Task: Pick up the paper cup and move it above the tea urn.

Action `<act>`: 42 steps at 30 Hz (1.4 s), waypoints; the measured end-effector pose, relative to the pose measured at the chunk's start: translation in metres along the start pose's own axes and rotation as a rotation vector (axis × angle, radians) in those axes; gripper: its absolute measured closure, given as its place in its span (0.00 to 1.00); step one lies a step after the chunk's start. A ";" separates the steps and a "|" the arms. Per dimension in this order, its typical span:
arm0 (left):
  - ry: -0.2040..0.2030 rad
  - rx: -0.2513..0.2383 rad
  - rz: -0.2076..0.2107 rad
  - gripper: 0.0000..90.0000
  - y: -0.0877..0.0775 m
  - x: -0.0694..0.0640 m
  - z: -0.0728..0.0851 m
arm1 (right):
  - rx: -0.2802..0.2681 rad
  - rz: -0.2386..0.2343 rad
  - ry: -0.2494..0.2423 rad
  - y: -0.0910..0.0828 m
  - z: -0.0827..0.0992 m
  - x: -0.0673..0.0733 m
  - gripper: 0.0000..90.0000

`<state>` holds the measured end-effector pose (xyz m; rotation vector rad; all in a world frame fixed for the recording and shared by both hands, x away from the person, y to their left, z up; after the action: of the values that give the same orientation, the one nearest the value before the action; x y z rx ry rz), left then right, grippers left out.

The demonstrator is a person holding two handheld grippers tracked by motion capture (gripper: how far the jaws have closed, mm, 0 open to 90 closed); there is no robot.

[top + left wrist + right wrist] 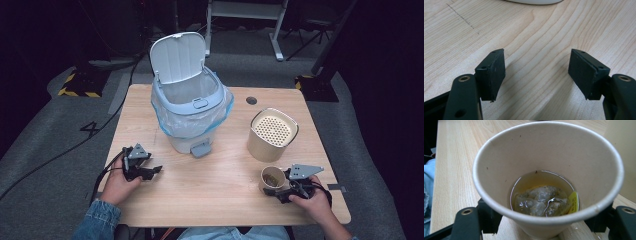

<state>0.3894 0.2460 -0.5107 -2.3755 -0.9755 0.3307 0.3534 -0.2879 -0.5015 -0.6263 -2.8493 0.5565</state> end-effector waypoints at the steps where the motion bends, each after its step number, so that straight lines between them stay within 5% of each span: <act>1: 0.000 0.000 0.000 0.34 0.000 0.000 0.000 | 0.002 0.003 -0.002 0.000 0.000 0.000 0.33; 19: 0.000 0.000 0.000 0.34 0.000 0.000 0.000 | -0.029 0.055 -0.010 -0.039 -0.036 -0.015 0.34; 42: -0.004 0.000 -0.007 0.34 0.000 0.000 0.000 | -0.079 0.082 -0.038 -0.089 -0.101 -0.056 0.34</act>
<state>0.3893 0.2455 -0.5108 -2.3723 -0.9854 0.3335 0.3953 -0.3550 -0.3785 -0.7563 -2.9046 0.4751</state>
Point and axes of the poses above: each handheld gripper's, and its own axes: y roughly forward along the jaws, z roughly out of its underside, x roughly to its left, the point moved 1 cm from there along y, roughly forward along the jaws, and after that the axes turned 10 degrees about -x, right-handed, at the moved point
